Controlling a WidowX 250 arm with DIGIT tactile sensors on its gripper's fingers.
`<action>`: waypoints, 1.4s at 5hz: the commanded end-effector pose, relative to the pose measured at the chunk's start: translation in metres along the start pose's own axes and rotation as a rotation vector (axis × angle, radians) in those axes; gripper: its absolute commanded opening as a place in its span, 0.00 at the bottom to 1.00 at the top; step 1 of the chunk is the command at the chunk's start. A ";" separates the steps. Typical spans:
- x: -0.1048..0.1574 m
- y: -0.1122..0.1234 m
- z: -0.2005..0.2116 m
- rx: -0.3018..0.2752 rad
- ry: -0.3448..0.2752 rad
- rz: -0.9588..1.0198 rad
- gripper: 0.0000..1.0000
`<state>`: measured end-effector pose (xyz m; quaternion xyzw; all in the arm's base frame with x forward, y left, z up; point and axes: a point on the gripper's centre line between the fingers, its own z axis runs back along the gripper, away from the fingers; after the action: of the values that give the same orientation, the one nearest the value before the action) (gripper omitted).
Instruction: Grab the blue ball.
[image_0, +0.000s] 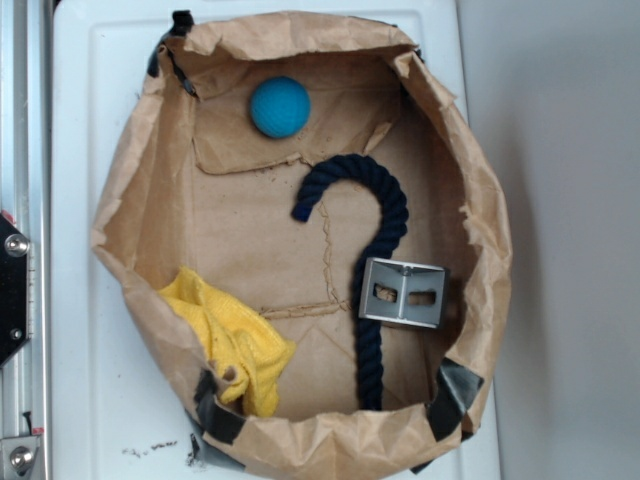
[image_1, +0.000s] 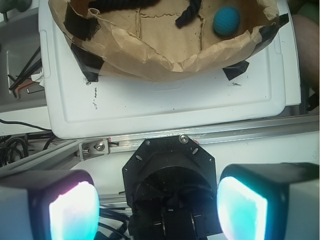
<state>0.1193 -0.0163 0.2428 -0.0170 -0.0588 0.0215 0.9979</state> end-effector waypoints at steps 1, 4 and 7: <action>0.000 0.000 0.000 0.000 0.000 0.000 1.00; 0.087 0.025 -0.035 0.054 -0.166 0.301 1.00; 0.127 0.094 -0.098 0.147 -0.264 0.900 1.00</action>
<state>0.2596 0.0646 0.1454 0.0325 -0.1540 0.4514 0.8783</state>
